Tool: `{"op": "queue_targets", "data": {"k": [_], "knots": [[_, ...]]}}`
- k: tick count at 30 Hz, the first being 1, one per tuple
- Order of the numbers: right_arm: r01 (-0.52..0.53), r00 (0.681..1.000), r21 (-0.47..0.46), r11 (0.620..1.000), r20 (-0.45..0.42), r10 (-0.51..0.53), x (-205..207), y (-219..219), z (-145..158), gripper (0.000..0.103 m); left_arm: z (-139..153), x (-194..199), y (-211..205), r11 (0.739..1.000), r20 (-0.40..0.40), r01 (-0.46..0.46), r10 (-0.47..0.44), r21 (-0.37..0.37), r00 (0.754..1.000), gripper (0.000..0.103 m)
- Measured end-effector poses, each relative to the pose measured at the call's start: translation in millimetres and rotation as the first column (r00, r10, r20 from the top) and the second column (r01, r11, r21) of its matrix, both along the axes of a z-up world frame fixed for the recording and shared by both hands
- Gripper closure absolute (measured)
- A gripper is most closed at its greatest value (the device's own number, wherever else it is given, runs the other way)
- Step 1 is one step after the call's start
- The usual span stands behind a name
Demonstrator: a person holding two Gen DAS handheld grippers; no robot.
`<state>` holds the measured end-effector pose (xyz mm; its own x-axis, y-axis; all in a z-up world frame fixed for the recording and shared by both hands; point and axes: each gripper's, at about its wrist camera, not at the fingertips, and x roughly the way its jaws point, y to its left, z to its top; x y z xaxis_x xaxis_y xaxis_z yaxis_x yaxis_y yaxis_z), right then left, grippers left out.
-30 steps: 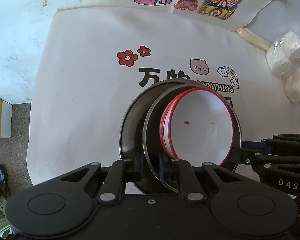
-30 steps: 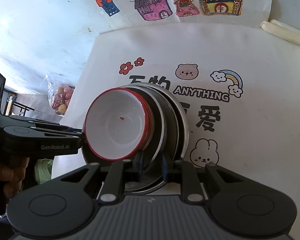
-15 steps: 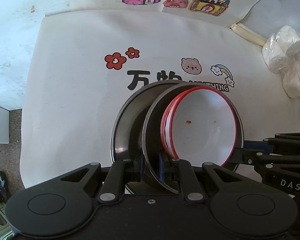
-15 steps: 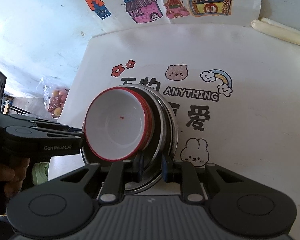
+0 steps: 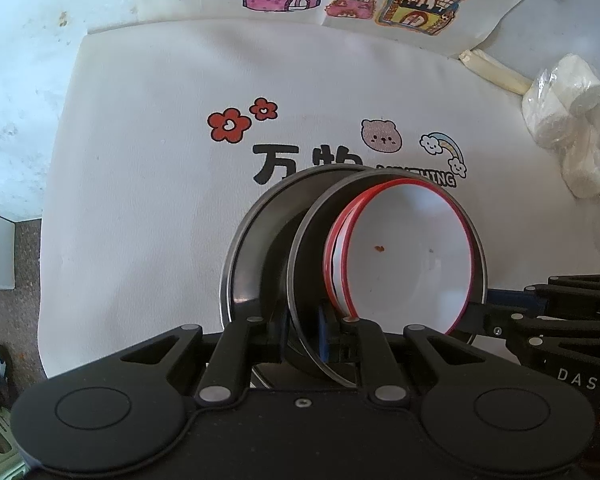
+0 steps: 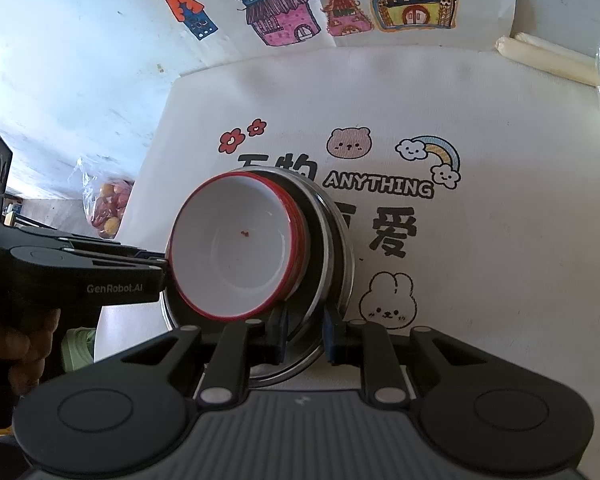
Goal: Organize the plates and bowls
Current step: 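Lower the steel bowl onto the stacked steel plates with both grippers, then open the right gripper while the left gripper opens, releasing the steel bowl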
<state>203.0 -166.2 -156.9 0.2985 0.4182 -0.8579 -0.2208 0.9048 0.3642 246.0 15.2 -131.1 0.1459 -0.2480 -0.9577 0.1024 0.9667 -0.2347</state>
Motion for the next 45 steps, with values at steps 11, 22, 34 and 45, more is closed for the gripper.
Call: {"op": "queue_targets", "data": {"k": [11, 22, 34, 45], "knots": [[0.024, 1.000, 0.012, 1.000, -0.003, -0.024, -3, 2, -1, 0.082, -1, 0, 1, 1.000, 0.000, 0.008, -0.008, -0.003, 1.000, 0.088], [0.065, 0.998, 0.006, 0.998, 0.011, -0.065, -8, 2, -2, 0.082, 0, -1, -3, 1.000, 0.012, 0.028, -0.028, 0.010, 1.000, 0.089], [0.099, 0.994, -0.022, 0.995, 0.047, -0.098, -14, 7, 1, 0.080, 2, -7, -3, 0.999, 0.029, 0.038, -0.039, 0.028, 0.999, 0.079], [0.178, 0.979, -0.036, 0.983, 0.107, -0.173, -33, 2, 10, 0.055, 10, -19, -3, 0.994, 0.076, 0.086, -0.091, 0.071, 0.993, 0.059]]}}
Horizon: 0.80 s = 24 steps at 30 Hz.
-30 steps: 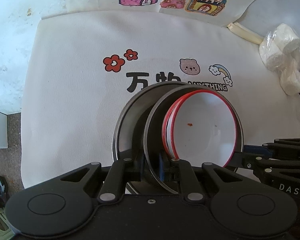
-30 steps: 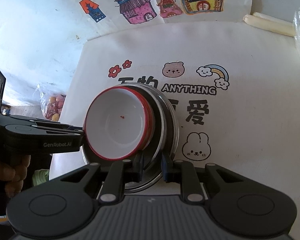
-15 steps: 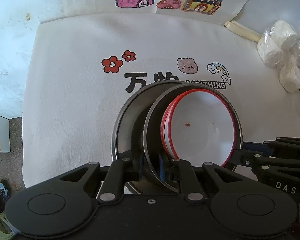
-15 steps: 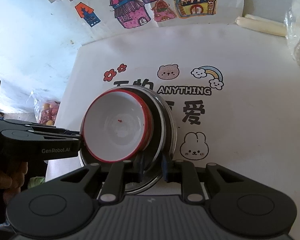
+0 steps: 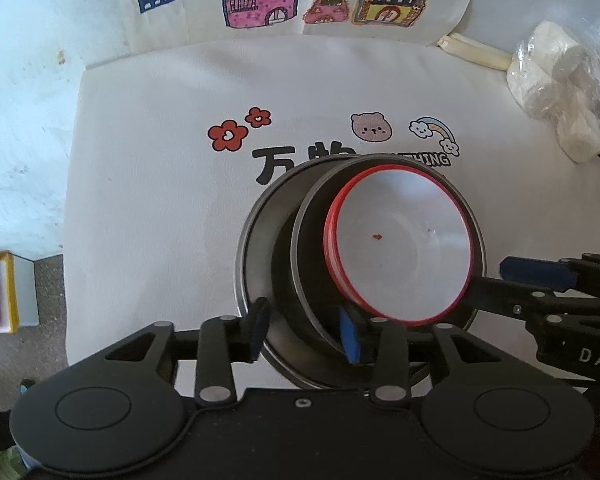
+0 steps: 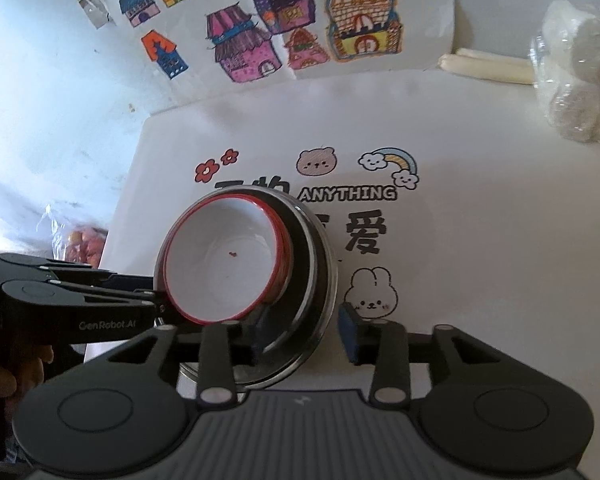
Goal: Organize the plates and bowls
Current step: 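Open the right gripper while the left gripper opens, releasing the steel bowl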
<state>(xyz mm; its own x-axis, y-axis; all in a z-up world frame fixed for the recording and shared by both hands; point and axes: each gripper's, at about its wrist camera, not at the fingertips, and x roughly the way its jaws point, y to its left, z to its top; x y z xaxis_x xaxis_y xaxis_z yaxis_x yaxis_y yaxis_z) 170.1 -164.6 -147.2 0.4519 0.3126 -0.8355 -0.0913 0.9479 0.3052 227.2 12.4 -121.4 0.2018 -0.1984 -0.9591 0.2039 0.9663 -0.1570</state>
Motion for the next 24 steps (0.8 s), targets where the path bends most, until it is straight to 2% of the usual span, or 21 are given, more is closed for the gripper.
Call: {"op": "queue_targets", "data": {"k": [4, 6, 8, 12, 15, 20, 24], "knots": [[0.020, 0.999, -0.007, 1.000, 0.032, -0.020, -10, 3, 7, 0.047, 3, -8, 1, 1.000, 0.022, 0.019, -0.019, -0.017, 1.000, 0.049], [0.026, 0.998, -0.021, 0.999, 0.050, -0.025, -16, 5, 13, 0.044, 6, -13, 0, 1.000, 0.044, 0.027, -0.028, 0.009, 0.999, 0.032], [0.041, 0.997, -0.027, 0.999, 0.069, -0.039, -22, 6, 19, 0.039, 10, -18, 1, 0.999, 0.077, 0.038, -0.040, 0.020, 0.996, 0.031], [0.055, 0.994, -0.033, 0.998, 0.100, -0.052, -34, 8, 27, 0.028, 21, -26, 7, 1.000, 0.127, 0.018, -0.021, 0.025, 0.992, 0.016], [0.073, 0.991, -0.034, 0.997, 0.119, -0.069, -44, 7, 31, 0.017, 30, -33, 14, 0.999, 0.165, 0.002, -0.007, 0.032, 0.986, 0.012], [0.118, 0.983, -0.026, 0.993, 0.141, -0.114, -64, 2, 34, 0.013, 44, -52, 25, 0.999, 0.219, -0.008, -0.001, 0.038, 0.976, 0.009], [0.159, 0.971, -0.006, 0.987, 0.184, -0.156, -93, 3, 39, 0.004, 55, -79, 32, 1.000, 0.271, -0.007, 0.002, 0.019, 0.963, 0.004]]}}
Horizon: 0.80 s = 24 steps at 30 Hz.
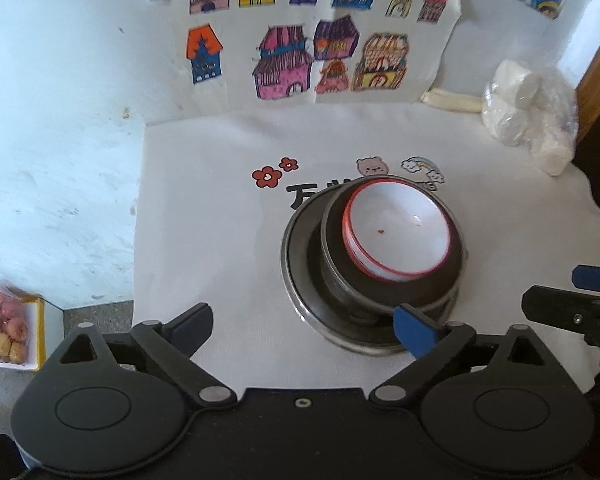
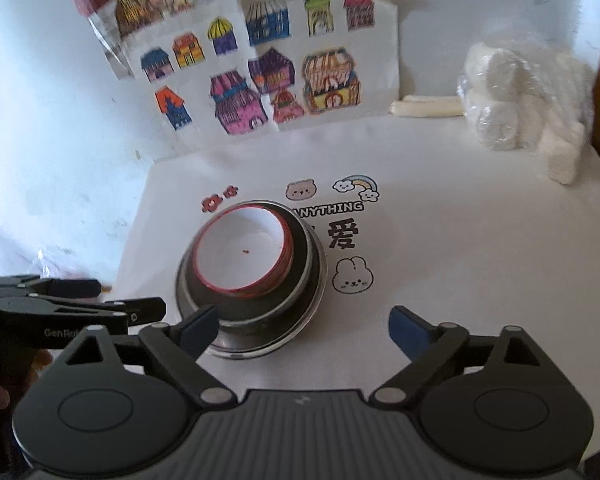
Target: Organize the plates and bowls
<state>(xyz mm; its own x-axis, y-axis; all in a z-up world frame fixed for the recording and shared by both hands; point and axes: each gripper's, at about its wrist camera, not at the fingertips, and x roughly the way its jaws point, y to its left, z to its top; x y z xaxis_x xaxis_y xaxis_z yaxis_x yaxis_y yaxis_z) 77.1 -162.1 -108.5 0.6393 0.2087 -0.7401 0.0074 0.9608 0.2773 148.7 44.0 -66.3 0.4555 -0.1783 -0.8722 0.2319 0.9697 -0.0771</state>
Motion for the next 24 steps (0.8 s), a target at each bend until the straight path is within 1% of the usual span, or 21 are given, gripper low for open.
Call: {"op": "queue_targets", "data": {"k": [2, 5, 9, 13, 15, 18, 24], "knots": [[0.024, 0.999, 0.008, 1.000, 0.038, -0.025, -21, 2, 3, 0.001, 7, -19, 3, 1.000, 0.038, 0.007, -0.006, -0.008, 0.999, 0.001], [0.072, 0.992, 0.014, 0.997, 0.099, -0.073, -60, 6, 11, 0.000, 19, -47, 10, 1.000, 0.086, 0.019, -0.017, -0.022, 0.996, 0.001], [0.151, 0.972, 0.028, 0.988, 0.180, -0.153, -112, 11, 21, 0.000, 38, -90, 20, 0.999, 0.160, 0.019, -0.011, -0.050, 0.987, 0.001], [0.207, 0.954, 0.027, 0.978, 0.216, -0.208, -149, 16, 31, 0.000, 53, -126, 27, 0.998, 0.216, 0.020, -0.006, -0.063, 0.976, 0.001], [0.229, 0.946, 0.030, 0.973, 0.228, -0.230, -164, 17, 34, 0.000, 59, -141, 28, 0.998, 0.237, 0.040, -0.028, -0.047, 0.971, 0.001], [0.248, 0.941, 0.033, 0.968, 0.230, -0.249, -183, 21, 34, 0.000, 62, -155, 31, 0.998, 0.237, 0.062, -0.057, -0.014, 0.970, 0.001], [0.244, 0.944, -0.006, 0.970, 0.232, -0.236, -206, 32, 34, 0.000, 66, -171, 42, 0.997, 0.251, 0.083, -0.081, 0.001, 0.965, 0.001]]}}
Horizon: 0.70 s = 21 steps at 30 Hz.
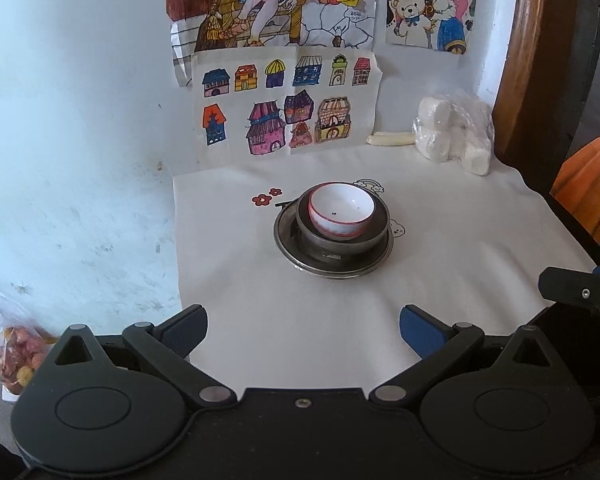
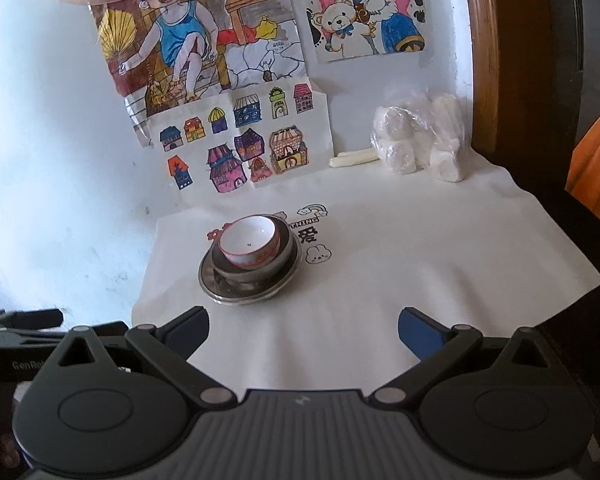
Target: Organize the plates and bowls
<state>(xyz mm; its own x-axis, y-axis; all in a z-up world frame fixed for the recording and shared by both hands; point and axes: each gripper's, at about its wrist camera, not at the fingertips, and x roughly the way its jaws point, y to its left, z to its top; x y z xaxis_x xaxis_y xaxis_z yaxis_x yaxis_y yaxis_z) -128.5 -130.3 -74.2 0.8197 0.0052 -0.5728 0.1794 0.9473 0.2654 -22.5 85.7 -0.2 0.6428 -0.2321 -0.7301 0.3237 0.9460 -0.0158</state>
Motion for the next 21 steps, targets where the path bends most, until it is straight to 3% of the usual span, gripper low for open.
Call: {"op": "queue_targets", "data": {"k": [13, 21], "knots": [[0.121, 0.992, -0.013, 0.993, 0.038, -0.120, -27, 52, 6, 0.000, 4, -16, 43, 0.996, 0.074, 0.070, -0.074, 0.054, 0.994, 0.001], [0.146, 0.989, -0.012, 0.989, 0.019, -0.145, -42, 77, 6, 0.000, 7, -23, 63, 0.994, 0.044, 0.096, -0.098, 0.049, 0.994, 0.001]]}}
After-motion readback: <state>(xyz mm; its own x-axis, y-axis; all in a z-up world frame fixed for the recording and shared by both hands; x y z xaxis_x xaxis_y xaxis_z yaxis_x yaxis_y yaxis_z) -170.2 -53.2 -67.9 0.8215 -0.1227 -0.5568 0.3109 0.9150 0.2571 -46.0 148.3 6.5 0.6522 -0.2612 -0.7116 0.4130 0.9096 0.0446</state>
